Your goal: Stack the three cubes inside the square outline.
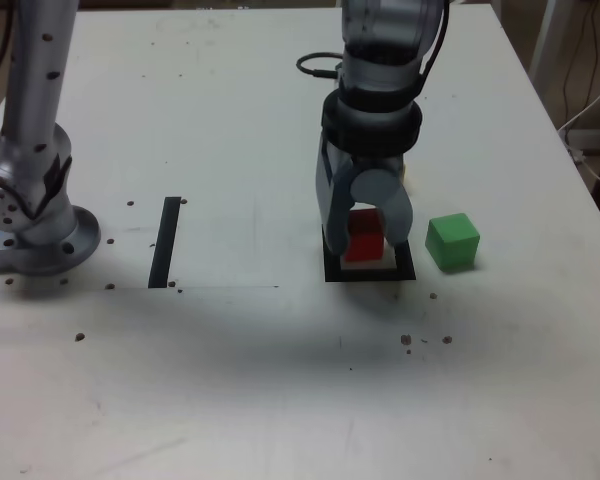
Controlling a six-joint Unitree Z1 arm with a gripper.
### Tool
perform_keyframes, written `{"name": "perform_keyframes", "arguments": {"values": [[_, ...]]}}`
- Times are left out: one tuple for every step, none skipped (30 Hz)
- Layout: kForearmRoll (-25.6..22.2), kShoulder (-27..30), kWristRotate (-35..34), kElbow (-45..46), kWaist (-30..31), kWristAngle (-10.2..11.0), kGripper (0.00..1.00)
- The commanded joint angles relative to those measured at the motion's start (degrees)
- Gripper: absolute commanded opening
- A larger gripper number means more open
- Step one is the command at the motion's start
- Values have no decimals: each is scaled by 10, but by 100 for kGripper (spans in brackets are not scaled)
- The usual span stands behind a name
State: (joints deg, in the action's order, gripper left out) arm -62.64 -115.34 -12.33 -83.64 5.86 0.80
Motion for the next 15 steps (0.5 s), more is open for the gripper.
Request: {"name": "perform_keyframes", "arguments": {"values": [[1,2,2,-1,1,1,23],[1,3,3,-1,0,2,23],[1,4,4,-1,0,3,23],[1,5,4,0,-1,4,23],[1,6,4,0,-2,5,23],[1,6,4,1,-4,6,23],[1,6,4,3,-6,8,24],[1,6,4,4,-8,9,24],[1,6,4,6,-11,10,25],[1,5,4,8,-13,11,26],[0,5,4,9,-16,12,27],[-1,4,5,10,-18,12,27],[-1,4,5,11,-20,12,27],[-1,3,5,11,-22,12,27],[-1,2,6,11,-23,12,27]]}}
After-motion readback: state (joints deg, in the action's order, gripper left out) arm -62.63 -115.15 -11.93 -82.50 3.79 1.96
